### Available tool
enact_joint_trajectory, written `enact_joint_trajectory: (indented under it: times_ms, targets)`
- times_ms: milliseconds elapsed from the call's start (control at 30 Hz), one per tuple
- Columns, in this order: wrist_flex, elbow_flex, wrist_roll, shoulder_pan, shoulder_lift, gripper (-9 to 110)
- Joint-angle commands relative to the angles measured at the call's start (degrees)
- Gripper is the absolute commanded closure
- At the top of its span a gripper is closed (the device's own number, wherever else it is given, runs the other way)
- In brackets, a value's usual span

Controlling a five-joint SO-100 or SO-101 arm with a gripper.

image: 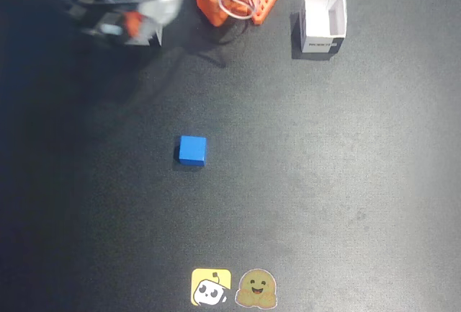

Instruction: Put the red cube in the right box and the blue cube in the left box.

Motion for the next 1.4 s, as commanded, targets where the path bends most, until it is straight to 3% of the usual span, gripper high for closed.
enact_joint_trajectory:
  times_ms: [0, 233, 733, 1033, 1367]
  targets:
    - [0.97, 0.62, 0.09, -8.79, 7.12, 101]
    - [1.76, 1.32, 4.57, -21.53, 10.2, 101]
    - [-6.15, 8.35, 4.48, -36.47, 11.16, 101]
    - [-6.06, 9.58, 4.75, -40.52, 12.39, 101]
    - [-17.14, 5.62, 4.66, -39.99, -4.39, 101]
